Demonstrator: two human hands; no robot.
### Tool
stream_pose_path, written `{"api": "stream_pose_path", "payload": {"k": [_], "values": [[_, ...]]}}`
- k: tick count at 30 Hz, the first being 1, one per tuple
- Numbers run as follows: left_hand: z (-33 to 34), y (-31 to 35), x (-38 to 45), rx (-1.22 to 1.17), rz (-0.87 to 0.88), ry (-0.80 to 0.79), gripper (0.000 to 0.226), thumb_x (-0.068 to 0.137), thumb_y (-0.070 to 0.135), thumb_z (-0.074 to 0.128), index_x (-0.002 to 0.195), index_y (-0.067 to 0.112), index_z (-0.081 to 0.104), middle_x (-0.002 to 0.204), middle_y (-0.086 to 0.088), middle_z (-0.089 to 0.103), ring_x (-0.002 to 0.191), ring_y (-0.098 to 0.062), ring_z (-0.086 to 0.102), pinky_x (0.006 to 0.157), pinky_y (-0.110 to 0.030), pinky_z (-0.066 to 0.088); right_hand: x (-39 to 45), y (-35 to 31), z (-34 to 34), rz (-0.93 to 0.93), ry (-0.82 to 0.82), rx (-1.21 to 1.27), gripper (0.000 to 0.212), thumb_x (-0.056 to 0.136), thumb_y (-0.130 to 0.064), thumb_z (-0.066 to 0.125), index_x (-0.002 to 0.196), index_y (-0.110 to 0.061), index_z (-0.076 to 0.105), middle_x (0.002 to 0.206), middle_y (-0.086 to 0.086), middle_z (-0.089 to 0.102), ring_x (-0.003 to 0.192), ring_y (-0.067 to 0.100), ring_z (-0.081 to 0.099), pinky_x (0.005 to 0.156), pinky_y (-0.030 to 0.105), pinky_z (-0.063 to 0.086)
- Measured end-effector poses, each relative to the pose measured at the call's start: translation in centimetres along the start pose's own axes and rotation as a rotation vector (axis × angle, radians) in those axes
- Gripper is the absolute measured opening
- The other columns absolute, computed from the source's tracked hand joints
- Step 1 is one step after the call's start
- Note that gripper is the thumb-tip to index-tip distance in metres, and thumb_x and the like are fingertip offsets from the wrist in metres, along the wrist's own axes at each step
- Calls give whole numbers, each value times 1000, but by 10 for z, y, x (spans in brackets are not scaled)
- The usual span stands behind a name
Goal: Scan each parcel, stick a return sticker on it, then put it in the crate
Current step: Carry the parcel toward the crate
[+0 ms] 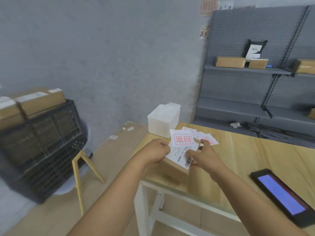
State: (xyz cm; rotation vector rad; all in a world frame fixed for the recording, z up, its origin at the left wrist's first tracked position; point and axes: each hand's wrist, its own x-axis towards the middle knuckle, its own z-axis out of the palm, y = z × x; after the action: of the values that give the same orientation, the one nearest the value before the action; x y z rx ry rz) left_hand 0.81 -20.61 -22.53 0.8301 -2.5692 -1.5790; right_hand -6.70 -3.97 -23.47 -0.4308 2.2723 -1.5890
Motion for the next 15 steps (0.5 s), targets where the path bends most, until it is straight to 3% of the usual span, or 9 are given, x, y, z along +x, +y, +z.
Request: {"api": "stream_pose_path", "payload": {"k": [2, 7, 11, 15], "values": [[-36, -20, -5, -18, 7, 67, 12, 87, 20, 53, 96, 23, 61, 75, 6, 59, 60, -8, 53, 52, -18, 46, 2, -17, 38, -22, -23, 14, 54, 80, -7, 69, 124, -13, 38, 99, -4, 59, 85, 19, 67, 73, 46, 59], [-143, -81, -28, -69, -40, 211, 5, 85, 26, 55, 83, 30, 57, 75, 13, 59, 63, -4, 55, 55, -19, 48, 4, -64, 159, -91, -113, 48, 68, 78, -8, 73, 134, -6, 35, 111, 4, 56, 89, 20, 65, 63, 33, 58], [-227, -131, -54, -99, -32, 321, 19, 85, 22, 57, 101, 32, 57, 91, 6, 63, 78, -12, 62, 66, -27, 53, -1, -98, 259, -136, -196, 101, 61, 76, -7, 74, 126, -6, 39, 108, 4, 59, 85, 17, 65, 58, 28, 53], [-301, -173, -74, -128, -56, 427, 23, 87, 23, 58, 110, 27, 59, 100, 3, 65, 91, -16, 65, 80, -37, 58, -4, -130, 345, -179, -265, 132, 50, 77, -7, 74, 114, -14, 41, 95, -7, 58, 82, 12, 64, 61, 27, 54]]}}
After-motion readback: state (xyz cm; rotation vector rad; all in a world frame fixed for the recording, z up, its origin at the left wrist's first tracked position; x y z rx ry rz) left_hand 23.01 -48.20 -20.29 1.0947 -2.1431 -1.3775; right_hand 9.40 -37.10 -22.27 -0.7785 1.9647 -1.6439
